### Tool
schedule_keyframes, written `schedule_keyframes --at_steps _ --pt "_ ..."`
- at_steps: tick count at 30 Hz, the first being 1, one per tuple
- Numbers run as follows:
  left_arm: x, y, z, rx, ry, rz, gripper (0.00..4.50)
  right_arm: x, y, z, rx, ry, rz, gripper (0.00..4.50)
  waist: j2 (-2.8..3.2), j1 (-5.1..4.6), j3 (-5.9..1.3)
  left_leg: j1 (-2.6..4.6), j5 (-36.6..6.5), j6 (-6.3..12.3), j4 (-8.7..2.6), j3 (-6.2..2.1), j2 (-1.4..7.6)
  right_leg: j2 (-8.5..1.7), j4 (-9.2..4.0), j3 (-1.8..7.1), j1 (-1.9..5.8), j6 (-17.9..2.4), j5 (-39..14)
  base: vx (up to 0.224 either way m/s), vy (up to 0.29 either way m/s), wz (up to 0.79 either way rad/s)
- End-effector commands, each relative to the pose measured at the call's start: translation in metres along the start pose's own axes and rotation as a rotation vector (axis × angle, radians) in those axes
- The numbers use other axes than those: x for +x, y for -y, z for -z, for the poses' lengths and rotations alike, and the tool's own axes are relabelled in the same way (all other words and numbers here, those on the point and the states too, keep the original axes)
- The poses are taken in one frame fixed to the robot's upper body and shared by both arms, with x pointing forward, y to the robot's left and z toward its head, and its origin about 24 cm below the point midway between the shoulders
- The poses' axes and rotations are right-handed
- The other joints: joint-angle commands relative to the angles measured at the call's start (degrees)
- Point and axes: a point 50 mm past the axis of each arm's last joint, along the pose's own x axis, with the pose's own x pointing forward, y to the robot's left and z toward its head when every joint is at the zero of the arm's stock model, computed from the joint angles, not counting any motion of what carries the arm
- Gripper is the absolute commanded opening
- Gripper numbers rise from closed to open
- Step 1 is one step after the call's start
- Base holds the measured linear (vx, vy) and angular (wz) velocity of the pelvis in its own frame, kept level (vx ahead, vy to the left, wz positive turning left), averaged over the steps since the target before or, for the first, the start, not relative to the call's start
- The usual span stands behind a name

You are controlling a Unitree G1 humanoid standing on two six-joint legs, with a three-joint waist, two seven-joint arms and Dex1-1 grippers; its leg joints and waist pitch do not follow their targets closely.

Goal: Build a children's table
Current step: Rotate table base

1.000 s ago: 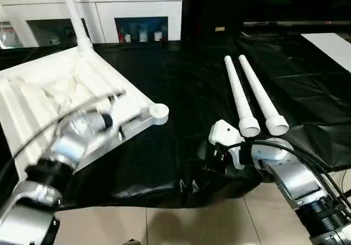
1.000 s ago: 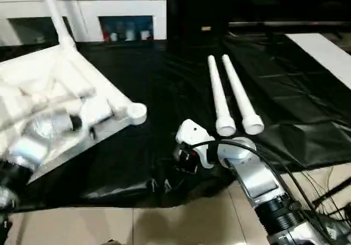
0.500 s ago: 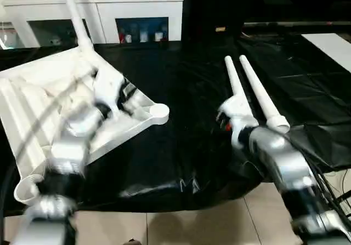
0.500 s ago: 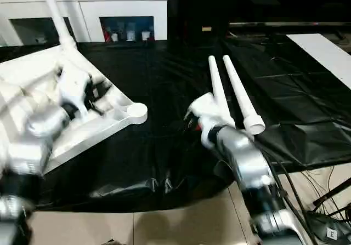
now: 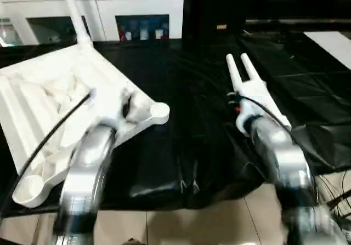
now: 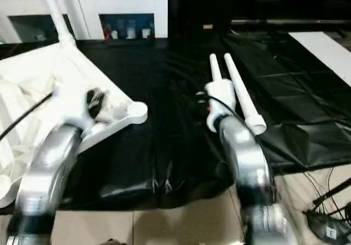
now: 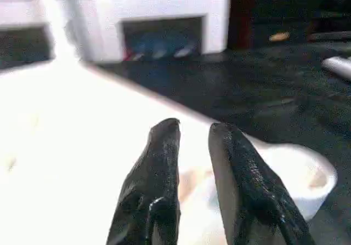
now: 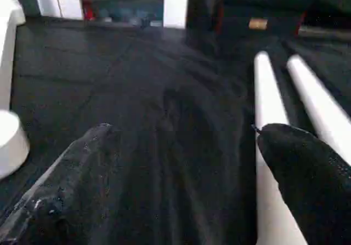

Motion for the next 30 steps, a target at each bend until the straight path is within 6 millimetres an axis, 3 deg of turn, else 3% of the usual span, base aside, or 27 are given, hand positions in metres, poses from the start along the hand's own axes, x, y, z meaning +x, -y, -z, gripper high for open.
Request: schedule_keyframes --at_steps 1,2,4,6,10,11,13,14,15,16,17,18,19,20,21,22,23,24,25,26,27,28,29,30 --pt "-0.003 0.001 -0.011 0.0 0.056 -0.021 1.09 -0.006 -0.001 -0.008 0.034 0.042 -0.004 4.39 -0.2 -0.25 -4.01 1.12 -15.37 0.82 -3.88 0.21 0.97 -1.11 -4.37 1.64 2.5 -7.16 -12.32 0.0 0.0 0.0" --pt "-0.006 0.003 -0.01 0.006 0.056 -0.051 1.09 -0.013 -0.004 -0.004 0.071 0.036 -0.008 4.39 -0.25 -0.36 -3.58 1.17 -17.71 0.62 -4.1 0.23 1.1 -1.11 -4.85 1.71 2.07 -6.52 -15.4 0.0 0.0 0.0" --pt "-0.01 0.008 -0.009 0.005 0.066 -0.074 1.09 -0.025 -0.009 -0.002 0.112 0.052 -0.005 4.39 -0.05 -0.49 -3.39 1.03 -19.52 0.16 -4.38 0.0 1.11 -1.07 -5.06 1.74 2.07 -4.95 -18.32 0.0 0.0 0.0" --pt "-0.011 0.013 -0.011 -0.005 0.083 -0.056 1.09 -0.028 -0.01 -0.003 0.103 0.071 -0.007 4.39 0.09 -0.54 -3.27 1.12 -21.87 -0.58 -4.55 -0.21 1.01 -1.15 -5.58 1.78 1.8 -2.81 -22.41 0.0 0.0 0.0" --pt "-0.01 0.023 -0.012 -0.027 0.092 -0.012 1.09 -0.027 -0.011 -0.008 0.038 0.091 -0.022 4.39 -0.17 -0.99 -3.09 1.06 -24.1 -1.31 -4.57 -0.37 0.74 -1.11 -6.09 1.64 1.59 -0.78 -26.45 0.0 0.0 0.0" --pt "-0.01 0.025 -0.014 -0.03 0.1 -0.001 1.09 -0.028 -0.012 -0.009 0.019 0.096 -0.026 4.39 -0.11 -1.35 -2.73 2.46 -30.8 -1.74 -4.63 -0.65 0.59 -0.95 -6.96 1.07 1.31 1.38 -35.25 0.0 0.0 0.0" --pt "-0.01 0.027 -0.016 -0.021 0.11 0.007 1.09 -0.028 -0.013 -0.01 0.011 0.099 -0.027 4.39 0.0 -1.83 -2.5 3.51 -34.91 -1.56 -4.46 -0.89 0.34 -0.55 -7.85 0.22 1.25 2.37 -40.64 0.0 0.0 0.0" --pt "-0.009 0.029 -0.017 -0.011 0.117 0.008 1.09 -0.03 -0.013 -0.01 0.01 0.099 -0.027 4.39 0.02 -2.66 -2.21 4.42 -37.49 -0.83 -4.28 -1.06 0.11 -0.1 -8.85 -0.85 1.55 2.55 -43.09 0.0 0.0 0.0" --pt "-0.009 0.03 -0.018 -0.01 0.116 0.007 1.09 -0.03 -0.014 -0.011 0.023 0.099 -0.027 4.39 0.15 -2.99 -1.35 2.69 -41.35 0.84 -5.49 -2.19 -0.38 -0.55 -9.74 -4.55 4.12 3.26 -46.13 0.0 0.0 0.0" --pt "-0.009 0.03 -0.018 -0.008 0.117 0.011 1.09 -0.03 -0.014 -0.011 0.022 0.101 -0.026 4.39 2.38 -1.74 -0.84 -3.86 -47.81 2.01 -10.46 -2.57 -0.14 -0.02 -2.08 -5.6 10.57 3.07 -42.7 -0.03 0.029 0.29" --pt "-0.009 0.03 -0.018 -0.008 0.117 0.011 1.09 -0.03 -0.014 -0.011 0.022 0.101 -0.026 4.39 2.82 -0.73 -1.38 -5.82 -48.92 2.3 -10.65 -2.73 -0.81 0.74 5.02 -3.77 13.25 1.12 -33.09 -0.03 0.029 0.29" --pt "-0.009 0.031 -0.018 -0.007 0.113 0.015 1.09 -0.03 -0.015 -0.012 0.026 0.104 -0.027 4.39 1.62 -2.68 -2.44 -1.14 -40.67 5.92 -7.53 -2.8 -2.35 -0.92 0.53 -1.43 9.87 -0.89 -29.08 0.026 -0.009 0.64" --pt "-0.009 0.03 -0.017 -0.006 0.112 0.018 1.09 -0.03 -0.015 -0.011 0.027 0.105 -0.028 4.39 -0.84 -2.85 -1.29 0.88 -35.21 6.42 -3.52 -2.88 -3.45 -4.24 -6.3 -0.94 7.06 -1.15 -43.9 0.071 -0.048 0.74" --pt "-0.009 0.03 -0.017 -0.005 0.111 0.019 1.09 -0.03 -0.016 -0.011 0.028 0.106 -0.029 4.39 -0.68 -2.07 -0.58 1.11 -16.25 7.66 7.2 -2.98 -1.68 -12.78 -12.92 -0.43 7.59 -5.68 -64.74 0.071 -0.048 0.74" --pt "-0.009 0.03 -0.017 -0.004 0.111 0.02 1.09 -0.03 -0.016 -0.011 0.028 0.106 -0.029 4.39 -0.61 -2.45 -0.41 -0.66 -15.53 7.66 6.83 -3.57 -0.52 -13.48 -12.32 -0.92 9.62 -6.0 -63.22 0.087 0.009 0.58" --pt "-0.01 0.03 -0.017 -0.004 0.11 0.02 1.09 -0.03 -0.017 -0.011 0.028 0.105 -0.031 4.39 0.93 -2.01 -0.49 -0.91 -18.95 6.65 3.57 -3.83 0.0 -10.72 -10.84 -3.51 11.8 -6.07 -57.05 0.114 0.06 0.7" --pt "-0.01 0.03 -0.016 -0.003 0.109 0.021 1.09 -0.03 -0.017 -0.011 0.025 0.105 -0.031 4.39 0.8 -2.19 -0.79 -0.05 -21.08 7.41 1.34 -3.85 -0.4 -7.82 -9.7 -4.8 11.25 -6.58 -51.17 0.114 0.06 0.7" --pt "-0.01 0.03 -0.016 -0.003 0.109 0.021 1.09 -0.03 -0.017 -0.011 0.025 0.105 -0.031 4.39 2.2 -2.99 -1.81 -0.04 -20.58 9.15 -1.52 -4.91 -1.08 -2.94 -7.54 -6.7 12.64 -7.99 -37.01 0.107 0.047 0.91" --pt "-0.01 0.03 -0.016 -0.001 0.106 0.023 1.09 -0.03 -0.017 -0.01 0.019 0.105 -0.033 4.39 3.16 -4.04 -2.49 4.43 -22.05 9.82 -2.62 -5.91 0.03 -0.78 -5.63 -6.44 10.08 -8.86 -30.41 0.176 0.031 0.65" --pt "-0.01 0.031 -0.015 0.002 0.103 0.025 1.09 -0.031 -0.018 -0.01 0.014 0.109 -0.037 4.39 4.6 -6.59 -3.69 11.3 -25.87 12.08 -4.01 -9.8 4.06 1.3 -0.01 -4.45 5.22 -8.83 -18.91 0.176 0.031 0.65" --pt "-0.01 0.031 -0.015 0.002 0.101 0.026 1.09 -0.032 -0.018 -0.01 0.021 0.106 -0.037 4.39 3.97 -6.52 -3.74 11.82 -19.14 16.37 -3.76 -12.05 5.8 1.43 4.44 -2.77 2.16 -3.86 -12.7 0.199 0.05 0.2" --pt "-0.01 0.031 -0.015 0.002 0.099 0.027 1.09 -0.032 -0.018 -0.01 0.026 0.104 -0.036 4.39 3.97 -6.3 -3.69 11.22 -14.04 19.59 -3.46 -12.2 5.75 1.14 5.71 -2.43 1.16 -1.64 -11.86 0.176 0.031 -0.03" --pt "-0.01 0.032 -0.015 0.003 0.098 0.028 1.09 -0.032 -0.018 -0.01 0.025 0.105 -0.036 4.39 3.1 -5.61 -3.41 11.08 -7.34 24.2 -3.1 -11.25 5.79 0.31 6.91 -1.43 -1.1 1.46 -9.0 0.176 0.031 -0.03" --pt "-0.01 0.032 -0.015 0.003 0.098 0.03 1.09 -0.032 -0.018 -0.01 0.025 0.106 -0.037 4.39 2.0 -5.52 -3.47 10.5 -2.85 26.69 -3.64 -10.04 5.52 -0.55 6.84 -0.44 -1.95 2.47 -5.12 0.164 -0.002 0.01"
